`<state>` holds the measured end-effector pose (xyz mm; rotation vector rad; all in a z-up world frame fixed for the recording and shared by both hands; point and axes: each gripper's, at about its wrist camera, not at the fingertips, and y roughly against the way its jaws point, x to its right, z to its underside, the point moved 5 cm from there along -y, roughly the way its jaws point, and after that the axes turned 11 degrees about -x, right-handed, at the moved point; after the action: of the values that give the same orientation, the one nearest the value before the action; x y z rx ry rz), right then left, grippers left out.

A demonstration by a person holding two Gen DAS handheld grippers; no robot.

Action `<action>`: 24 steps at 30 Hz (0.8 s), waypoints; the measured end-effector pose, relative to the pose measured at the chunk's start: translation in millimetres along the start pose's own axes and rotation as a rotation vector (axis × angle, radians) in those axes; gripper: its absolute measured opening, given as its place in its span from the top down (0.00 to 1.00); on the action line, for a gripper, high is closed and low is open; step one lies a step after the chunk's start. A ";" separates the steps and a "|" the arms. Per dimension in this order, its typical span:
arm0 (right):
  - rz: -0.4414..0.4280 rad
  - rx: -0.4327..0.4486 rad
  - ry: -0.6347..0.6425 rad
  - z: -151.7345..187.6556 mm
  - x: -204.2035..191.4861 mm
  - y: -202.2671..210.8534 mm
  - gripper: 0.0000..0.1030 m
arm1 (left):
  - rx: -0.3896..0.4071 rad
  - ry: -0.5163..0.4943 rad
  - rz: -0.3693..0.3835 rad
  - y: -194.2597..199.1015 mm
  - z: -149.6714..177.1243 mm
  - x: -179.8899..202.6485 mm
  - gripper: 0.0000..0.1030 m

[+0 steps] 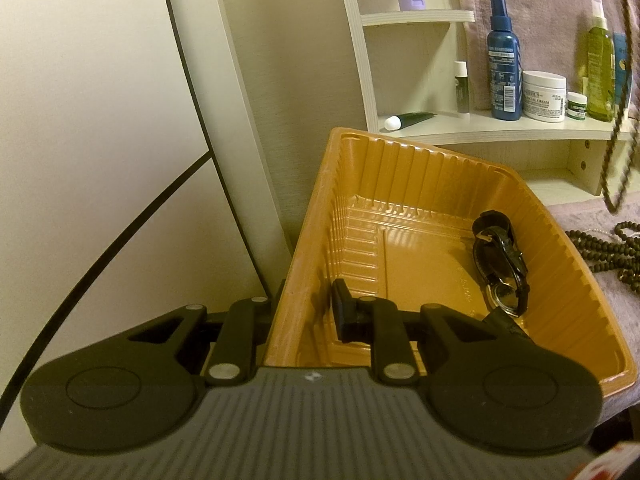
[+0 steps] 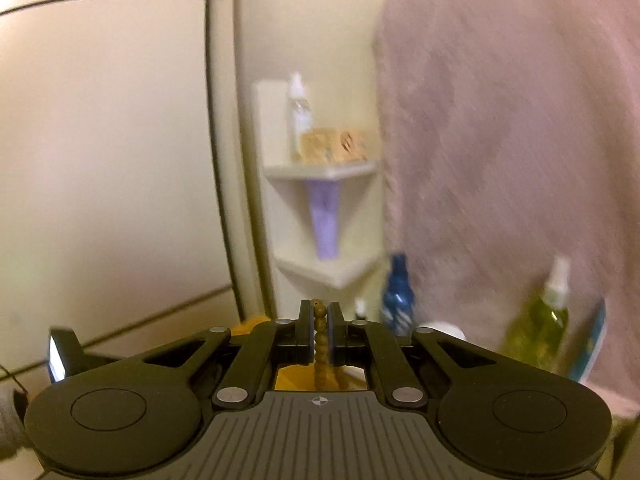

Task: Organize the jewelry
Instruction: 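Lift the bead necklace and carry it over the orange tray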

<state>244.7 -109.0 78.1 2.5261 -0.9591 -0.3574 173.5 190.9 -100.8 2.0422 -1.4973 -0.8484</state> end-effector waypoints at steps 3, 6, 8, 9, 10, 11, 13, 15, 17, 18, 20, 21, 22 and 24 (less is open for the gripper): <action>-0.040 0.020 0.010 -15.5 -12.4 -7.6 0.94 | 0.000 -0.001 0.000 0.6 0.0 0.2 0.81; -0.082 0.031 0.024 -25.7 -27.7 -15.9 0.94 | 0.000 0.000 0.000 0.7 -0.2 0.4 0.81; -0.112 0.035 0.032 -31.9 -37.1 -24.5 0.94 | 0.001 0.000 0.001 1.1 -0.5 0.5 0.81; -0.130 0.032 0.033 -34.8 -42.3 -30.2 0.94 | 0.001 0.000 0.001 1.1 -0.5 0.5 0.81; -0.146 0.029 0.036 -36.4 -46.1 -34.8 0.94 | 0.001 0.000 0.001 1.2 -0.5 0.5 0.81; -0.159 0.026 0.039 -37.7 -50.1 -39.8 0.94 | 0.001 0.001 0.002 1.6 -0.6 0.4 0.81; -0.187 0.017 0.046 -38.8 -58.4 -51.1 0.94 | 0.001 0.001 0.002 1.9 -0.6 0.8 0.81; -0.199 0.001 0.049 -35.6 -63.7 -63.0 0.94 | 0.001 0.002 0.002 1.8 -0.5 0.6 0.81; -0.212 -0.020 0.047 -29.0 -66.2 -74.6 0.94 | 0.001 0.002 0.003 1.9 -0.4 0.7 0.81; -0.213 -0.037 0.036 -23.7 -65.9 -82.6 0.94 | 0.001 0.002 0.003 1.8 -0.5 0.9 0.81; -0.215 -0.069 0.024 -13.7 -64.1 -96.2 0.94 | 0.001 0.001 0.002 1.9 -0.4 1.0 0.81; -0.211 -0.088 0.020 -7.9 -63.2 -104.1 0.94 | 0.001 0.001 0.002 1.9 -0.4 0.9 0.81; -0.208 -0.114 0.017 -0.9 -61.6 -112.3 0.94 | 0.000 0.001 0.003 2.1 -0.3 1.1 0.81; -0.202 -0.163 0.005 14.6 -58.8 -124.9 0.94 | 0.000 0.001 0.003 2.2 -0.7 1.4 0.81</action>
<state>267.6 11.3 12.8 2.4772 -0.6449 -0.4686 172.8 188.9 -99.1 2.0395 -1.4997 -0.8455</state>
